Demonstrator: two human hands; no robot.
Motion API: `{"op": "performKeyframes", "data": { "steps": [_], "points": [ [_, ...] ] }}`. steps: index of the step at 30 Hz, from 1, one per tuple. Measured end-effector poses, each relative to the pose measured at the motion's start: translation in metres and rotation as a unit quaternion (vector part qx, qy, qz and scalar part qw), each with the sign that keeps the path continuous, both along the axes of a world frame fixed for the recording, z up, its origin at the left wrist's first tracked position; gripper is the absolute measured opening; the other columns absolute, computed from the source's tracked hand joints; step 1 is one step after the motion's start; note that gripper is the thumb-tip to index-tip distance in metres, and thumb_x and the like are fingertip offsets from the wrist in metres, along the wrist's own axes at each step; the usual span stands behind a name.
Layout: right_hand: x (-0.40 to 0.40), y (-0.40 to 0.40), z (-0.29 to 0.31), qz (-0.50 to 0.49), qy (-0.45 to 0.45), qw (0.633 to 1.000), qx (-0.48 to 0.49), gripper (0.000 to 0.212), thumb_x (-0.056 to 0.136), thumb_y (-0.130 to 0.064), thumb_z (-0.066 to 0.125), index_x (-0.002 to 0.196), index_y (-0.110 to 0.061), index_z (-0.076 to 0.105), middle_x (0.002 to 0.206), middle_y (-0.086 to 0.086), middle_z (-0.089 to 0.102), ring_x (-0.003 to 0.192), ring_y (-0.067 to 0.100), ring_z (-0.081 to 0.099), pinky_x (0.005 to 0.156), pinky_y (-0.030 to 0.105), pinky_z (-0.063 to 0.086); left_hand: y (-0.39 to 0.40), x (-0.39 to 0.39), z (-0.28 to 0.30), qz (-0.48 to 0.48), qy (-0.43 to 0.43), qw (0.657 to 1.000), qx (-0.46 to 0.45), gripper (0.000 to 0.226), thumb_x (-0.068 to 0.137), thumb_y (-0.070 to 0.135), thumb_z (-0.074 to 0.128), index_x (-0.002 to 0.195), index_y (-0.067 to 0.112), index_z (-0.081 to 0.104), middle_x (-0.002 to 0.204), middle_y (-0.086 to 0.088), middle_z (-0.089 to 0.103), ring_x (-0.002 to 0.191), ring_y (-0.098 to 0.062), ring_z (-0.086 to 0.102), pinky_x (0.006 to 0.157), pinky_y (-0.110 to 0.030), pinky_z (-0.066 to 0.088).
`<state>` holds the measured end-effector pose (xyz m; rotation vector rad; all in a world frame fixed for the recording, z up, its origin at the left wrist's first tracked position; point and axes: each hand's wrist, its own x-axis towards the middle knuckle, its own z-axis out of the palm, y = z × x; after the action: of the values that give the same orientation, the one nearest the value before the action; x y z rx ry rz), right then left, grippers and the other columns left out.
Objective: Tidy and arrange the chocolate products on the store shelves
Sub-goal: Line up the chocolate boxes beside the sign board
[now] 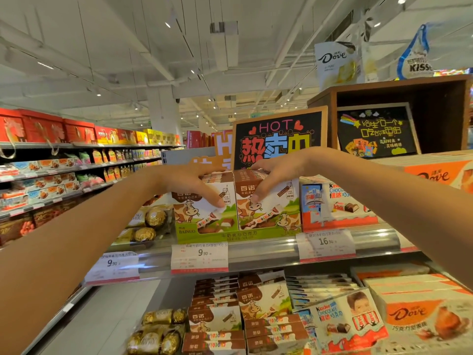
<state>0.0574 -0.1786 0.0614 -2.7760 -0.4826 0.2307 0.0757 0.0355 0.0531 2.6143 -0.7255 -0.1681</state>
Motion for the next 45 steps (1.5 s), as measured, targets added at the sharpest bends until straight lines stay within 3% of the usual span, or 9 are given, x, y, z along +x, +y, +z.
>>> {"op": "performKeyframes", "data": {
  "steps": [6, 10, 15, 22, 25, 31, 35, 38, 45],
  "points": [
    [0.002, -0.002, -0.007, -0.011, -0.037, 0.999, 0.038, 0.086, 0.066, -0.047, 0.075, 0.137, -0.018, 0.035, 0.132, -0.001, 0.048, 0.12, 0.017, 0.046, 0.104, 0.033, 0.036, 0.003, 0.002, -0.001, -0.006, -0.008, 1.0, -0.026, 0.069, 0.068, 0.033, 0.08, 0.126, 0.04, 0.042, 0.112, 0.008, 0.059, 0.097, -0.008, 0.059, 0.077, -0.022, 0.046],
    [0.002, 0.001, -0.004, -0.019, -0.059, 0.998, 0.024, 0.092, 0.054, -0.056, 0.069, 0.133, -0.018, 0.042, 0.123, -0.006, 0.049, 0.118, 0.015, 0.046, 0.102, 0.032, 0.036, 0.003, 0.004, 0.003, -0.001, 0.004, 0.999, -0.041, 0.077, 0.056, 0.035, 0.085, 0.124, 0.04, 0.048, 0.109, 0.006, 0.062, 0.09, -0.013, 0.066, 0.069, -0.023, 0.051],
    [0.007, -0.003, -0.004, -0.02, -0.052, 0.998, -0.003, 0.084, 0.073, -0.051, 0.069, 0.14, -0.018, 0.033, 0.131, -0.004, 0.043, 0.126, 0.016, 0.038, 0.108, 0.033, 0.03, 0.001, 0.008, 0.001, -0.006, -0.015, 1.0, -0.024, 0.058, 0.072, 0.022, 0.077, 0.119, 0.042, 0.049, 0.101, 0.012, 0.064, 0.077, -0.003, 0.066, 0.063, -0.016, 0.047],
    [-0.012, -0.038, 0.018, -0.022, -0.001, 0.999, 0.037, 0.106, 0.064, -0.068, 0.061, 0.149, -0.031, 0.008, 0.158, -0.008, 0.005, 0.145, 0.018, 0.002, 0.115, 0.043, 0.003, -0.02, 0.003, 0.015, -0.036, -0.084, 0.988, 0.124, 0.111, 0.04, 0.081, 0.064, 0.138, 0.04, 0.033, 0.136, 0.017, 0.037, 0.122, -0.008, 0.038, 0.101, -0.026, 0.031],
    [-0.015, -0.067, 0.026, -0.05, 0.03, 0.997, -0.046, 0.133, 0.041, -0.073, 0.074, 0.148, -0.034, 0.006, 0.158, -0.009, 0.002, 0.145, 0.017, -0.001, 0.115, 0.044, 0.003, -0.05, -0.002, 0.011, -0.091, -0.081, 0.99, 0.073, 0.093, 0.055, 0.073, 0.068, 0.135, 0.037, 0.038, 0.123, 0.018, 0.045, 0.115, -0.006, 0.044, 0.085, -0.013, 0.035],
    [-0.009, -0.087, 0.002, -0.115, 0.05, 0.985, -0.118, 0.131, 0.045, -0.057, 0.081, 0.149, -0.024, 0.01, 0.156, 0.0, 0.018, 0.141, 0.023, 0.022, 0.113, 0.039, 0.023, -0.088, 0.001, 0.004, -0.123, -0.09, 0.987, 0.056, 0.062, 0.076, 0.04, 0.07, 0.132, 0.031, 0.046, 0.105, 0.016, 0.061, 0.093, -0.004, 0.062, 0.078, -0.022, 0.051],
    [-0.006, -0.089, -0.008, -0.125, 0.015, 0.989, -0.072, 0.091, 0.072, -0.033, 0.075, 0.146, -0.021, 0.023, 0.148, -0.001, 0.034, 0.132, 0.022, 0.039, 0.107, 0.036, 0.031, -0.091, 0.004, 0.003, -0.12, -0.109, 0.986, 0.049, 0.063, 0.077, 0.04, 0.07, 0.135, 0.031, 0.044, 0.102, 0.015, 0.061, 0.086, 0.001, 0.057, 0.068, -0.017, 0.044],
    [-0.007, -0.089, -0.009, -0.13, 0.008, 0.99, -0.058, 0.095, 0.066, -0.038, 0.079, 0.145, -0.025, 0.027, 0.142, -0.004, 0.042, 0.125, 0.02, 0.045, 0.108, 0.04, 0.035, -0.093, 0.006, 0.002, -0.109, -0.123, 0.985, 0.049, 0.071, 0.076, 0.041, 0.07, 0.139, 0.028, 0.041, 0.11, 0.01, 0.056, 0.094, -0.009, 0.054, 0.08, -0.024, 0.041],
    [-0.006, -0.083, -0.012, -0.133, -0.009, 0.989, -0.069, 0.13, 0.026, -0.068, 0.08, 0.141, -0.029, 0.033, 0.142, -0.005, 0.041, 0.128, 0.024, 0.043, 0.108, 0.047, 0.035, -0.094, 0.006, -0.001, -0.109, -0.148, 0.982, 0.051, 0.072, 0.077, 0.042, 0.069, 0.14, 0.026, 0.038, 0.117, 0.006, 0.057, 0.098, -0.009, 0.055, 0.076, -0.016, 0.043]
  ]
}}
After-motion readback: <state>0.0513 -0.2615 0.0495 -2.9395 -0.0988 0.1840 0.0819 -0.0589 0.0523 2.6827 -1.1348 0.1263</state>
